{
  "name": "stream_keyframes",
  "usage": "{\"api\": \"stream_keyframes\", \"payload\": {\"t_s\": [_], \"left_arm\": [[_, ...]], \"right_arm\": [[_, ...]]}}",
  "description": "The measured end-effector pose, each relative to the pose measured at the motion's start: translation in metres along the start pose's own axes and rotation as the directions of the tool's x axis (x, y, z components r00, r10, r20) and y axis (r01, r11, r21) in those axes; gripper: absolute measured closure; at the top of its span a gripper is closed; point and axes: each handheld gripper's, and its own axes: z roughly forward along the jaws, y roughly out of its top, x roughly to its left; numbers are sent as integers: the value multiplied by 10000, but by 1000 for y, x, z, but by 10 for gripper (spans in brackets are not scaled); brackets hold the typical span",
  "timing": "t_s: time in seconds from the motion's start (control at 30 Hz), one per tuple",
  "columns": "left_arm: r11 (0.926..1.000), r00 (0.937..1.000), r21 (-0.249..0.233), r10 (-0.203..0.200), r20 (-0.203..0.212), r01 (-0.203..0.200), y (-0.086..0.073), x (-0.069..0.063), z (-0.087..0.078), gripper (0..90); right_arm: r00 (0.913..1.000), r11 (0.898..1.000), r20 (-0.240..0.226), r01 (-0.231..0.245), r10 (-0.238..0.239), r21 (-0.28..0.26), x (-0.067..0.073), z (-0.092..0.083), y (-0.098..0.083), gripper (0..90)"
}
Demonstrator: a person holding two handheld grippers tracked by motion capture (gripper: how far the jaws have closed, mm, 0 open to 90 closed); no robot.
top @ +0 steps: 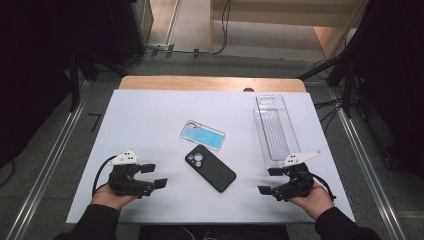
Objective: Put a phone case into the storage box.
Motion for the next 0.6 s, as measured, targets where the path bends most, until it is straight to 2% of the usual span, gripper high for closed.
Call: {"api": "stream_keyframes", "payload": {"t_s": [0.13, 0.6], "left_arm": [[9999, 9999, -107, -101, 66, 102, -1, -1, -1, 233], [9999, 9998, -10, -139, 121, 139, -1, -1, -1, 233]], "right_arm": [[10000, 10000, -6, -34, 34, -50, 0, 0, 0, 132], [10000, 10000, -48, -6, 6, 29, 0, 0, 1, 132]]}}
